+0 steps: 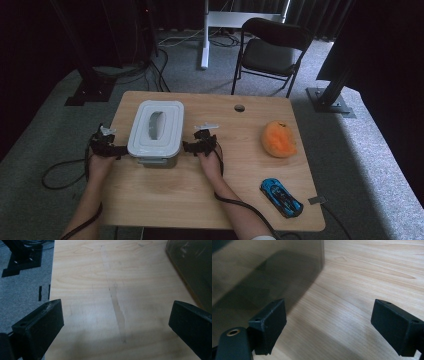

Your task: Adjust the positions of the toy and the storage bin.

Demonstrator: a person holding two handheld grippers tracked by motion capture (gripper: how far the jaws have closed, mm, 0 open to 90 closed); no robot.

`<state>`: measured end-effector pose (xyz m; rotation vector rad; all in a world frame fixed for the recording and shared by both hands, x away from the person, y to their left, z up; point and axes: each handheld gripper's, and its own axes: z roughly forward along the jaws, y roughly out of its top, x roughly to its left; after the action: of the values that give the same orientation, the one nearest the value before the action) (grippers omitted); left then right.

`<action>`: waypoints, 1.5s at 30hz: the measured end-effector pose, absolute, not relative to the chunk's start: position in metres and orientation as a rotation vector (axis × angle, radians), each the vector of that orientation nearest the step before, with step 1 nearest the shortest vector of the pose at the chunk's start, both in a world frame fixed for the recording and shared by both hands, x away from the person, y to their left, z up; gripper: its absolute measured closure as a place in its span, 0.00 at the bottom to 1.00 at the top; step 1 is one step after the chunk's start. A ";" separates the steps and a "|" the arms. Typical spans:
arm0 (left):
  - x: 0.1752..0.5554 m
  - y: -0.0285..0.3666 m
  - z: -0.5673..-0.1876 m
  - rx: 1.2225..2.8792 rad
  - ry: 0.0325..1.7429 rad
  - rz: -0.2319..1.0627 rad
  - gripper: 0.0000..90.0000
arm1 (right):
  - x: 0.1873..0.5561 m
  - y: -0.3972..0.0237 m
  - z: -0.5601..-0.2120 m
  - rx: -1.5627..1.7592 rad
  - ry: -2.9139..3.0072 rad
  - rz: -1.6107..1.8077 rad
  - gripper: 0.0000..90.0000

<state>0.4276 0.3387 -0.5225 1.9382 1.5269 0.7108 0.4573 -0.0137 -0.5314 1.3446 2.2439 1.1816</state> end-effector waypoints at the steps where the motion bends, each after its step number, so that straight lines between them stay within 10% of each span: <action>1: 0.430 0.337 -0.522 1.940 1.525 0.708 0.00 | 0.458 -0.013 -0.532 1.344 2.254 1.179 0.14; 45: 0.422 0.241 -0.514 2.056 1.333 0.646 0.02 | 0.433 -0.079 -0.519 1.262 2.290 1.139 0.22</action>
<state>0.4215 0.2409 -0.5144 2.0562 1.3328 0.6458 0.4333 -0.0788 -0.5185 1.2620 2.2897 1.1385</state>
